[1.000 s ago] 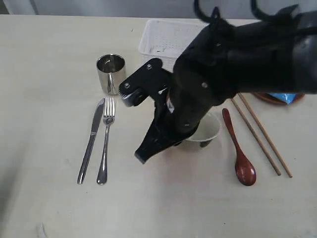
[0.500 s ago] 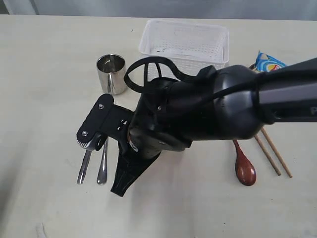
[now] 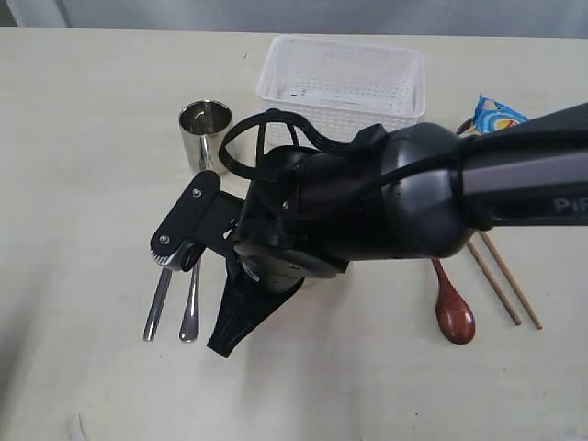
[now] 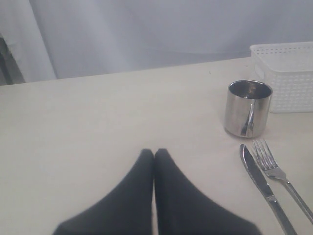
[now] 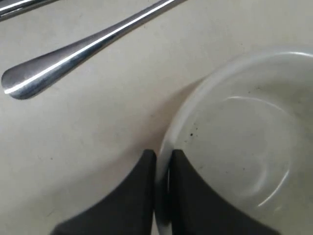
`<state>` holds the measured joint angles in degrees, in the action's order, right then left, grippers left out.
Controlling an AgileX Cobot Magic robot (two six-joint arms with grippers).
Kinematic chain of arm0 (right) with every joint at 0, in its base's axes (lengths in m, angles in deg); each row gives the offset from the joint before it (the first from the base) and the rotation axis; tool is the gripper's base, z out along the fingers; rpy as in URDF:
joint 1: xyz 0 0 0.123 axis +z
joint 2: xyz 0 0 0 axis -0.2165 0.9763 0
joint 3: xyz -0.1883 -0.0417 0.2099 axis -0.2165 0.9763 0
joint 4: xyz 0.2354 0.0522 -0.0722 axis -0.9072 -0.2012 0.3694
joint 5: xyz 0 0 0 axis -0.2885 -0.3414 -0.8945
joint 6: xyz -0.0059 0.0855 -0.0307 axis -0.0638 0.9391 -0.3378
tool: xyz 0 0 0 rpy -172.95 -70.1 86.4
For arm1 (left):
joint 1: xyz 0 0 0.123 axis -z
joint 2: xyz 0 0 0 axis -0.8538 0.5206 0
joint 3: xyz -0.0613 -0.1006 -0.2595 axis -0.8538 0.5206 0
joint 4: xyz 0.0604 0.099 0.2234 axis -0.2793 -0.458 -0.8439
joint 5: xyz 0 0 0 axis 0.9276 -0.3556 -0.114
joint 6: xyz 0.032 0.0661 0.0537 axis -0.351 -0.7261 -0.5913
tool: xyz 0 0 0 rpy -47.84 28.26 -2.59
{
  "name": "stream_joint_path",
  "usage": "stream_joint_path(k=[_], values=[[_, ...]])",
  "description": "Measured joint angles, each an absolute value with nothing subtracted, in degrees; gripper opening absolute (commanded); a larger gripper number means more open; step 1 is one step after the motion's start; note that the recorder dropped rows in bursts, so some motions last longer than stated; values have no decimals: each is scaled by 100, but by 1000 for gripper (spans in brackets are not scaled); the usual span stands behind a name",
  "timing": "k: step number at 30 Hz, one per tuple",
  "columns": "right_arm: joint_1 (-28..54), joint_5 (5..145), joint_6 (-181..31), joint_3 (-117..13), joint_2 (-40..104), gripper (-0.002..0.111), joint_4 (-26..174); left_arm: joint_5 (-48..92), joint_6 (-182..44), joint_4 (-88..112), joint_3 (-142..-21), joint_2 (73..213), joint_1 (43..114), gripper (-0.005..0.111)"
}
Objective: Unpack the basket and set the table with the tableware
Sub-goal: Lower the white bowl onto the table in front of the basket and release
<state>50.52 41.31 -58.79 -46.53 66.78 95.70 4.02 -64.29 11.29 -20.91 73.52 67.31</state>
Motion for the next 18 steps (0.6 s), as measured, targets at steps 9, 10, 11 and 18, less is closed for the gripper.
stream_joint_path(k=[9,10,11,18], values=[[5052,3839,-5606,-4662,6678,-1,9508,402,-6429,1129,-2091,7352,6731,0],[5052,3807,-5595,-4662,6678,-1,9481,402,-6429,1129,-2091,7352,6731,0],[5052,3755,-5595,-4676,6678,-1,9445,402,-6429,1129,-2091,7352,6731,0],[5052,3603,-6014,-4688,6654,0,8844,402,-6429,1129,-2091,7352,6731,0]])
